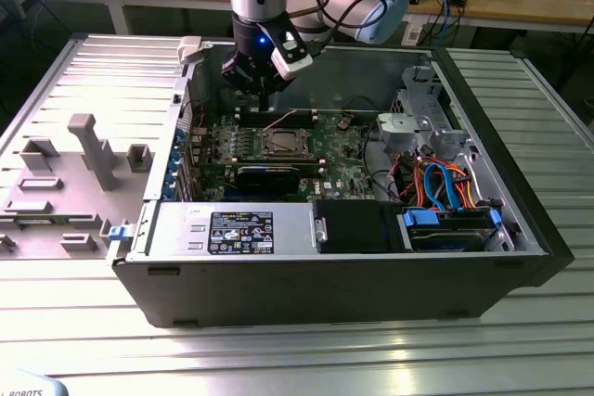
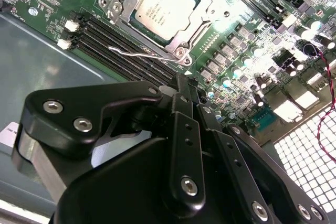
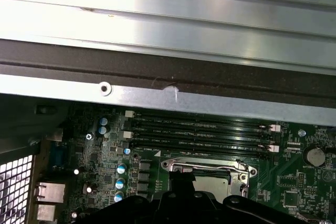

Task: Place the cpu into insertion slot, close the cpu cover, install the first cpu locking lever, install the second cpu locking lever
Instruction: 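Install the first cpu locking lever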

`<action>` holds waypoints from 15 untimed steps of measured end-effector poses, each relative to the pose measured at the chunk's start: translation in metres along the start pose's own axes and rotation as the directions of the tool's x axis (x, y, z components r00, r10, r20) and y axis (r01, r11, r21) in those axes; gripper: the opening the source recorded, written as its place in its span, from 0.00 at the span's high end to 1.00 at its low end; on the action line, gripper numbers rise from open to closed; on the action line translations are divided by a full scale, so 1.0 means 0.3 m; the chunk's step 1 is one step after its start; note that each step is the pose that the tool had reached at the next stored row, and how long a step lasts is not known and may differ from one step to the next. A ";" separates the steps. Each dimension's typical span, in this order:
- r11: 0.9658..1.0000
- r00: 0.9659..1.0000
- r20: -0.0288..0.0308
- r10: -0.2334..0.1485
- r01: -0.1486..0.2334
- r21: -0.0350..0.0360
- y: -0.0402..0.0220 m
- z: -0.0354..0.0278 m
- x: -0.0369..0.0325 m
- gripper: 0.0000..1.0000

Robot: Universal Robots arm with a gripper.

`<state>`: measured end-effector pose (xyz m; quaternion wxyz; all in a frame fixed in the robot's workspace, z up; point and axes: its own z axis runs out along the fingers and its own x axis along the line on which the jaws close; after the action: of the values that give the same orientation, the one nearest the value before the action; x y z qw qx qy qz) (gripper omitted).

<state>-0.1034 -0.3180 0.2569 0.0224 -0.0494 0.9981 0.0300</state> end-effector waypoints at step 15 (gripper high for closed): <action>1.000 1.000 0.003 0.015 -0.015 -0.024 -0.009 0.018 -0.019 0.89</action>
<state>-0.0971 -0.3197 0.2516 0.0233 -0.0422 0.9979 0.0422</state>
